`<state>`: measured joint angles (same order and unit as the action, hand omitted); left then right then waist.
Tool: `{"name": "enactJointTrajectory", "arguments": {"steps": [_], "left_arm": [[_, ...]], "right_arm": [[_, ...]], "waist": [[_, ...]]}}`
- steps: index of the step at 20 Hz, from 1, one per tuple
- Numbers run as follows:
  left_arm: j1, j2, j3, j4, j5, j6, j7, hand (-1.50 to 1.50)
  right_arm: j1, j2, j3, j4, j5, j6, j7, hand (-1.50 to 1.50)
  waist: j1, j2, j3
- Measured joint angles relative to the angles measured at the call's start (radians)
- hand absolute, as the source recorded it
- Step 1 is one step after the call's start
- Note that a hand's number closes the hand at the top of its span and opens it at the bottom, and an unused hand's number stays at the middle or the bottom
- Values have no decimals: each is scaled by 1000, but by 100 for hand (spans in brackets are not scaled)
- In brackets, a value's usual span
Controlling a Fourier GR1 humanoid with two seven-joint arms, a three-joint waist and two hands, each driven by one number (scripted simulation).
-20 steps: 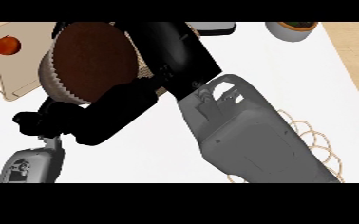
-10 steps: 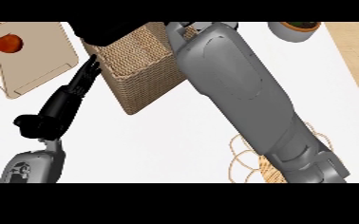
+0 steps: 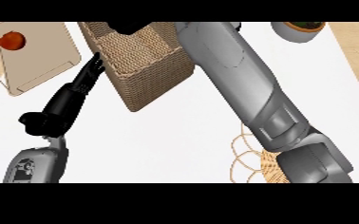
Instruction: Pick the cupcake from the placemat and place it in the basket
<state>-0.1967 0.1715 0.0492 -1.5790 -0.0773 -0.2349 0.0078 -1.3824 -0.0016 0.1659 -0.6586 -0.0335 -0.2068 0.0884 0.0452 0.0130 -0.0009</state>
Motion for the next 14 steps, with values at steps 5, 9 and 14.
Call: {"name": "enactJointTrajectory", "arguments": {"steps": [5,9,14], "left_arm": [[-8,-13,-17,-5,-12,6,8,0],[-32,-15,-14,17,-9,2,-2,0],[-17,-21,-24,5,-15,2,-2,0]], "right_arm": [[-9,1,11,143,-18,-57,-150,150],[-15,2,13,229,-23,-93,-261,150],[-20,1,-54,299,-89,-149,-337,-150]], "waist": [[13,3,0],[17,6,0],[28,10,0]]}}
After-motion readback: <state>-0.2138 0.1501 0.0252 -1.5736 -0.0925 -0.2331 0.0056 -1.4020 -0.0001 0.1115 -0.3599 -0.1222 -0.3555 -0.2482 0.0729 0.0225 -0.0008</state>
